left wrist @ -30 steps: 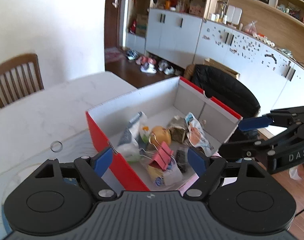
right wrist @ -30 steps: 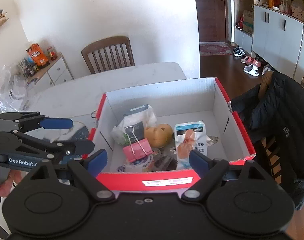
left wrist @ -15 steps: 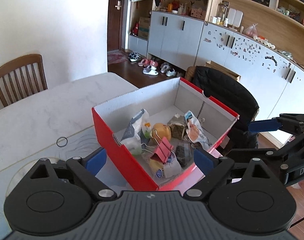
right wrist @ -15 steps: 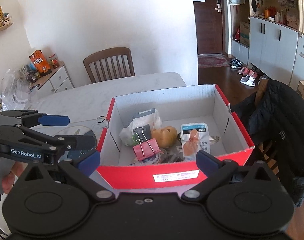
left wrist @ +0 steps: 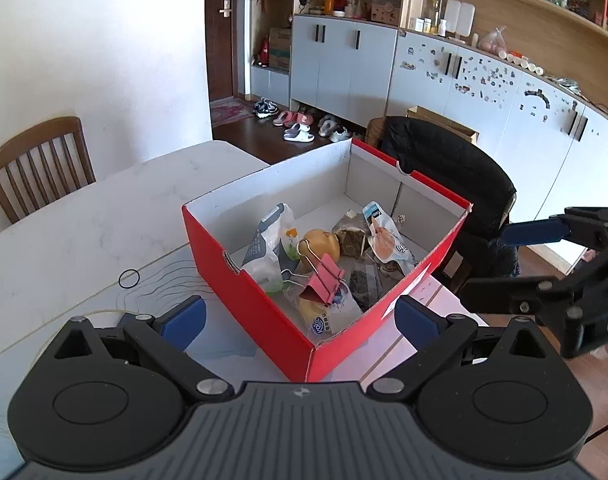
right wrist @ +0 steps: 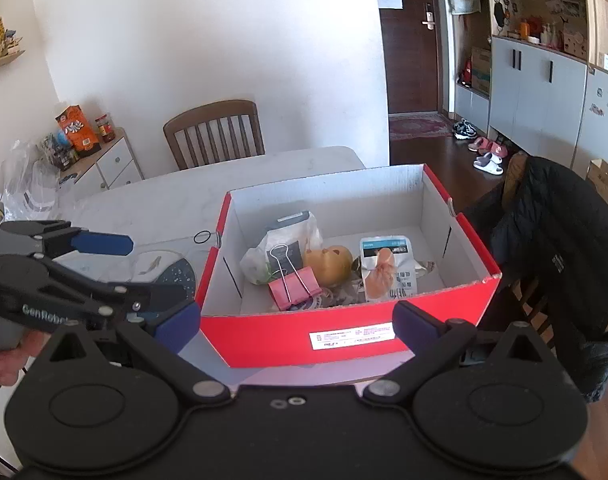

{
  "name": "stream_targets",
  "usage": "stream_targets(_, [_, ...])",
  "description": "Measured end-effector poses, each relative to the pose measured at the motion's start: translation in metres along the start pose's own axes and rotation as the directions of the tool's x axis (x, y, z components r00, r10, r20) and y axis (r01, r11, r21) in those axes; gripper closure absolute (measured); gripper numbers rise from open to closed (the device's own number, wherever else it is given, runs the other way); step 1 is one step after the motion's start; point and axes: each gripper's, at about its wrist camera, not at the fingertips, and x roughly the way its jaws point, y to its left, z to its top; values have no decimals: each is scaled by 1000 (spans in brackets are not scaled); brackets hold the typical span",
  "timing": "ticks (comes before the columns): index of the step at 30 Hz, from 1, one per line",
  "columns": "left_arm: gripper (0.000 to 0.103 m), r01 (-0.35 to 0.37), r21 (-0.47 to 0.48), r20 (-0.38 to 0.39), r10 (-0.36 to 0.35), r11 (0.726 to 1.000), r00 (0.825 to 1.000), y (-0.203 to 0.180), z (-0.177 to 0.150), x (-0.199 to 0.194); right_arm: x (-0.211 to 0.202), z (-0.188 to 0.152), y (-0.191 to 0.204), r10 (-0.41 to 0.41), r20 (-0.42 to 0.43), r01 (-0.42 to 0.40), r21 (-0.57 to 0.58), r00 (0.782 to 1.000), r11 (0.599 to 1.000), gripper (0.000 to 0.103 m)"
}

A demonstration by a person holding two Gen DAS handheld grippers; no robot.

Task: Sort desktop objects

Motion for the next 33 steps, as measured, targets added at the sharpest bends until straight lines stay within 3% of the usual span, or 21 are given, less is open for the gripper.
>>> stream_targets(33, [2,36,10,2,-36,999,999,4,-8,-6,3,-3,4,-14,-15,15,33,1000,999,1])
